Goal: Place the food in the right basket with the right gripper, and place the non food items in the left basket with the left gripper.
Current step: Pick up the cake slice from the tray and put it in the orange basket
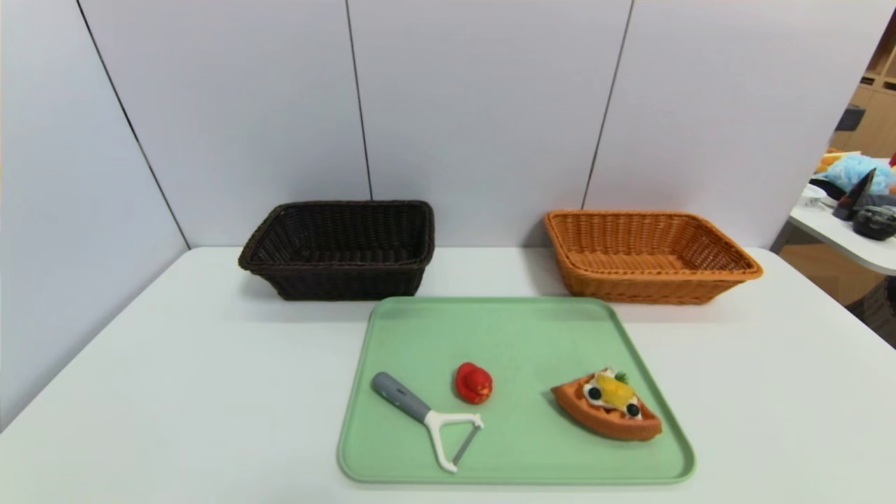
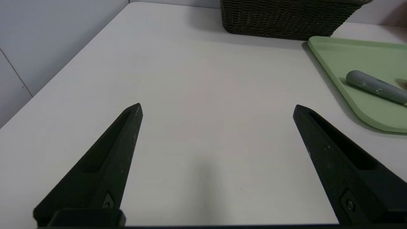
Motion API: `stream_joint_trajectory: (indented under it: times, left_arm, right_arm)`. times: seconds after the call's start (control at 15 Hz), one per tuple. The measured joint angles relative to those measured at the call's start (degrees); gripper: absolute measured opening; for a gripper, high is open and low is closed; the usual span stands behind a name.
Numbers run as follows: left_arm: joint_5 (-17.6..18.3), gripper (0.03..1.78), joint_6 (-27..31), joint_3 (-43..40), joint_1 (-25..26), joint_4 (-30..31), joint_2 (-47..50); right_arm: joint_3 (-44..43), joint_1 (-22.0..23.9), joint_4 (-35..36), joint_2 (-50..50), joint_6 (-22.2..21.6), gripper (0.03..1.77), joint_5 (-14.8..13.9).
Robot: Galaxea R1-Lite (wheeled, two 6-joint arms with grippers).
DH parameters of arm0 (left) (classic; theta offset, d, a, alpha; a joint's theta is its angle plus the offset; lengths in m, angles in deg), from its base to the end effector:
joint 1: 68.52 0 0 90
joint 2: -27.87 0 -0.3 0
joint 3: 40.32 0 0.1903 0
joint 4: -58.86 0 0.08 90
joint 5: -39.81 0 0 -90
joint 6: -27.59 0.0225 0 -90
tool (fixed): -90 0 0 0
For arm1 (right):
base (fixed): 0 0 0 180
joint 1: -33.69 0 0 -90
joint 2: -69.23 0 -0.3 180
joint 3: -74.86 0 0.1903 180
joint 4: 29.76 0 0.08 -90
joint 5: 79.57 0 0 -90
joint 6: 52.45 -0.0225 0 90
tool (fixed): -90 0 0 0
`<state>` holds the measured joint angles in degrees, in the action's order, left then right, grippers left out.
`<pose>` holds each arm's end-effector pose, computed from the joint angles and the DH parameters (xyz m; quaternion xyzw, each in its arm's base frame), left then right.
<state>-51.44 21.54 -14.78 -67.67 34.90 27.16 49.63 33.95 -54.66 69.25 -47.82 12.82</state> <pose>-0.0248 0.0001 0.0852 -0.0528 -0.0085 0.0179 0.9984 -0.0254 0.0011 0.0817 -0.0405 -0.0038 0.0184 0.9990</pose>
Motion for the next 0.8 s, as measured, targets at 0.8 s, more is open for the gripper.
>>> stream_joint_trajectory:
  times: [0.8]
  left_arm:
    - [2.6, 1.69, -1.6, 23.0, 0.0, -8.6, -25.0]
  right_arm:
    - [-21.7, -1.9, -6.8, -25.2, -2.1, 1.7, 5.3]
